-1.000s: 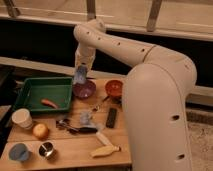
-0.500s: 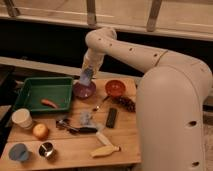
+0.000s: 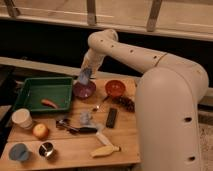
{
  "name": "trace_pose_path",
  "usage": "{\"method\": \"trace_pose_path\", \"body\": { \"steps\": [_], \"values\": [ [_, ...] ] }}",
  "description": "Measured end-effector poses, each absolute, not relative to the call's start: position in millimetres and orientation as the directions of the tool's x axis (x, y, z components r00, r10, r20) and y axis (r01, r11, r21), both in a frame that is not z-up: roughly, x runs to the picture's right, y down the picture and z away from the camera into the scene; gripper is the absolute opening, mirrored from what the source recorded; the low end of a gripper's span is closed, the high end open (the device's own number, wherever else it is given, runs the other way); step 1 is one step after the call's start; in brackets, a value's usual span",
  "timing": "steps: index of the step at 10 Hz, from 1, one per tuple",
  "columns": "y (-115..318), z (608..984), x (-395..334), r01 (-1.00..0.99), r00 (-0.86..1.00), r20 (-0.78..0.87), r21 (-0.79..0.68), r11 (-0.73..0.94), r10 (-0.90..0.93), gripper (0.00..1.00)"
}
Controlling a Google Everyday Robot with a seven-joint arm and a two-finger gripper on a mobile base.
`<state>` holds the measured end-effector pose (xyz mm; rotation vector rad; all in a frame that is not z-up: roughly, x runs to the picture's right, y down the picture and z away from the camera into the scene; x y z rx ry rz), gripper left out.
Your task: Place sponge in purple bowl
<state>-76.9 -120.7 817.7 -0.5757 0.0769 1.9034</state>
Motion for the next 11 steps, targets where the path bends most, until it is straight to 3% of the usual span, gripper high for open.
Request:
{"method": "trace_pose_path", "body": {
  "steps": [11],
  "values": [
    [-134.8, 827.5, -104.9, -0.878, -0.221, -0.426, -0.304, -0.369, 0.877, 0.00]
  ]
}}
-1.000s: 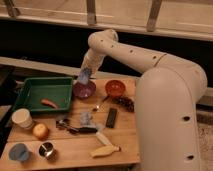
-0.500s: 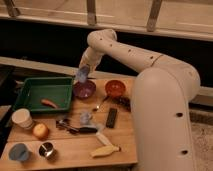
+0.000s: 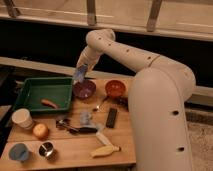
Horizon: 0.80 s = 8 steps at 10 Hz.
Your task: Place sponge in purple bowl
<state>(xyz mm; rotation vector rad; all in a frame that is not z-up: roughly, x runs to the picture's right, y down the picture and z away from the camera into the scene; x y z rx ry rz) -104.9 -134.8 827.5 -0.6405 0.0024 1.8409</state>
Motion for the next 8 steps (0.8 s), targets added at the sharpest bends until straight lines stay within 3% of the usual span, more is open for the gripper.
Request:
{"method": "trace_pose_path", "body": {
  "steps": [3, 8],
  "values": [
    [-132.8, 829.4, -101.3, -0.878, -0.225, -0.430, -0.299, -0.373, 0.874, 0.03],
    [-119.7, 851.0, -100.3, -0.879, -0.242, -0.461, -0.269, -0.394, 0.854, 0.54]
  ]
}}
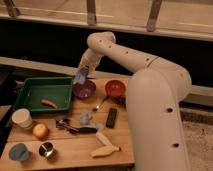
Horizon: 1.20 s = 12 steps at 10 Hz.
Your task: Place sponge in purple bowl
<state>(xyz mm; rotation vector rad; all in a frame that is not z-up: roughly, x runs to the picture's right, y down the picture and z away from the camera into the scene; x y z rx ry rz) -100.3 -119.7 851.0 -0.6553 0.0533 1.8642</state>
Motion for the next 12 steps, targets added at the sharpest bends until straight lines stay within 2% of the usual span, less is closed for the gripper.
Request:
{"method": "trace_pose_path", "body": {
  "steps": [1, 2, 12],
  "values": [
    [-113.4, 857.5, -102.0, -0.879, -0.246, -0.470, -0.262, -0.399, 0.848, 0.59],
    [-109.2, 862.6, -101.7, -0.877, -0.254, -0.475, -0.255, -0.408, 0.842, 0.61],
    [-90.4, 891.8, -91.8, -0.859, -0.305, -0.510, -0.218, -0.464, 0.804, 0.61]
  ]
}}
